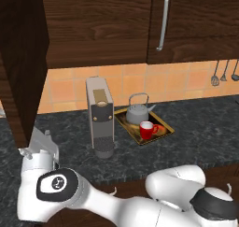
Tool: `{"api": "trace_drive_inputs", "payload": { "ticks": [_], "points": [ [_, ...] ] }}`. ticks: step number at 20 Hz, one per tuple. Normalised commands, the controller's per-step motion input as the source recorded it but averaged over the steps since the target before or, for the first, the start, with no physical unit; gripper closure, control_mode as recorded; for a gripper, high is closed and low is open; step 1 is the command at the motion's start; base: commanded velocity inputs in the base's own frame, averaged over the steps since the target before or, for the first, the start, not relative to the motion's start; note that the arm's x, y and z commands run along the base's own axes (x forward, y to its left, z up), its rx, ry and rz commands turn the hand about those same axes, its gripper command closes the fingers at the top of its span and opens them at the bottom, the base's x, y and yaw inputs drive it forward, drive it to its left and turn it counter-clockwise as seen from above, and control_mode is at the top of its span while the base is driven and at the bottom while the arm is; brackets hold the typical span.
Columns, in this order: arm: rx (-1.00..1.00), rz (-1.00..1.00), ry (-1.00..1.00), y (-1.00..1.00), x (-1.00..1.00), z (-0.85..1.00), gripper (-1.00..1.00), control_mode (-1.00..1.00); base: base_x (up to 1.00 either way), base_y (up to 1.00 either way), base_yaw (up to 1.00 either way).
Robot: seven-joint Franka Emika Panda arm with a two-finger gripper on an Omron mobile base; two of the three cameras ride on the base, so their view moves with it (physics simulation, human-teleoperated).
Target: Pick the kettle from the counter and place it on the tray. Then pick the mug from the cabinet and place it on the tray. Then close the cabinet doors.
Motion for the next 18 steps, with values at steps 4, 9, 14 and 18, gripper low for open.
{"api": "trace_drive_inputs", "payload": {
  "ticks": [4, 9, 14, 18],
  "points": [
    [0.00, -0.06, -0.09, 0.08, -0.01, 0.41, -1.00, -1.00, 0.00, 0.00, 0.00],
    [0.02, -0.06, -0.08, 0.03, -0.03, 0.27, -1.00, -1.00, 0.00, 0.00, 0.00],
    [0.07, -0.03, -0.10, 0.00, -0.07, 0.22, -1.00, -1.00, 0.00, 0.00, 0.00],
    [0.07, -0.03, -0.11, 0.03, 0.00, 0.52, -1.00, -1.00, 0.00, 0.00, 0.00]
  ]
}}
